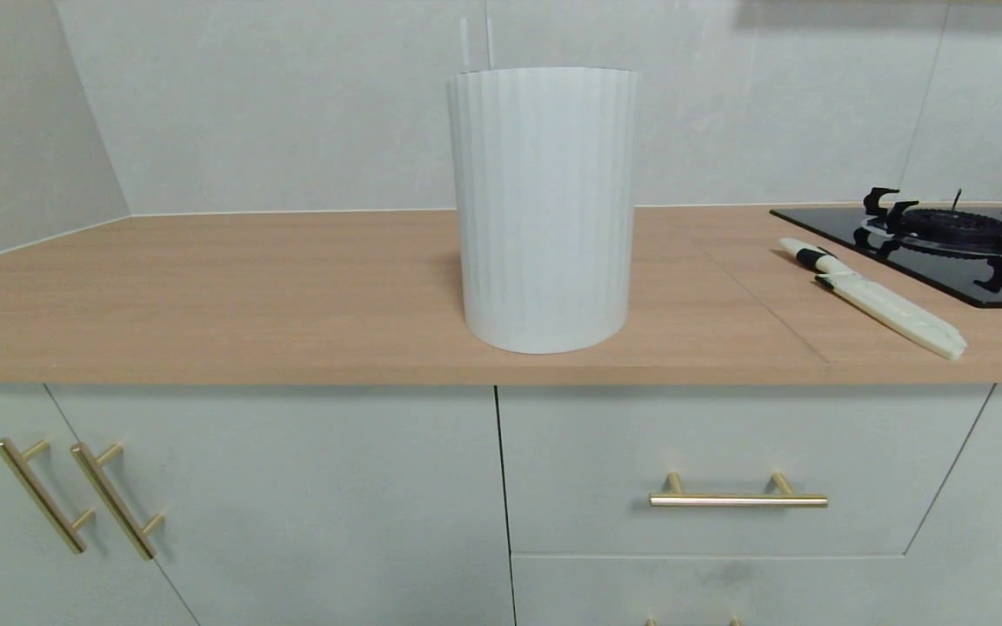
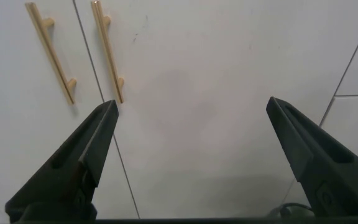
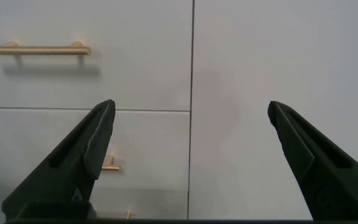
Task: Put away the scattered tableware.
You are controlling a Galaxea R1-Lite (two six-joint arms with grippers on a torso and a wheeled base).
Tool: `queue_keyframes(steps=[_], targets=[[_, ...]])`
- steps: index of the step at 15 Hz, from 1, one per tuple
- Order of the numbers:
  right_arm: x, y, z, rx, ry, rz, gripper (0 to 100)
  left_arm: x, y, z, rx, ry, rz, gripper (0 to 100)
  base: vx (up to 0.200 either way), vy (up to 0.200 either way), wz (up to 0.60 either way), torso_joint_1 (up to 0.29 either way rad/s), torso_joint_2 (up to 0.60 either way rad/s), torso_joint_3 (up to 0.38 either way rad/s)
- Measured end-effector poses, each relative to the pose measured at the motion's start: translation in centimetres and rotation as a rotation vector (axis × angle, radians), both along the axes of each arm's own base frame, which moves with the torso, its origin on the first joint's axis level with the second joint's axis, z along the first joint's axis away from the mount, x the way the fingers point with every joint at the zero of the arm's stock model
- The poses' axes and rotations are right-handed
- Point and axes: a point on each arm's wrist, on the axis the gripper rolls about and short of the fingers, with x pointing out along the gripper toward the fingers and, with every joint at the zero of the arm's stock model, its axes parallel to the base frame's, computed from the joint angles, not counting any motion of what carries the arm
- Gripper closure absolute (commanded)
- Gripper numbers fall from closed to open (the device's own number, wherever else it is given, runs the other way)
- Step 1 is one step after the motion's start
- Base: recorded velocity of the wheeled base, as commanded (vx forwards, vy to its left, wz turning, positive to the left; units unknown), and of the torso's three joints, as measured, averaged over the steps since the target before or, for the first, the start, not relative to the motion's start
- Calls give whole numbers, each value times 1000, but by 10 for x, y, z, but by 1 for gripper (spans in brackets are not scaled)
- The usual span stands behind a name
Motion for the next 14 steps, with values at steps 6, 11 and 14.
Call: queue_keyframes(steps=[6, 11, 14], targets=[[0, 0, 0, -1, 0, 1, 0, 0, 0, 0, 0, 0, 0, 0, 0, 0, 0, 0, 0, 0], [0, 0, 0, -2, 0, 2, 0, 0, 0, 0, 0, 0, 0, 0, 0, 0, 0, 19, -68, -48], [0, 0, 0, -1, 0, 2, 0, 0, 0, 0, 0, 1, 0, 0, 0, 0, 0, 87, -256, -266]])
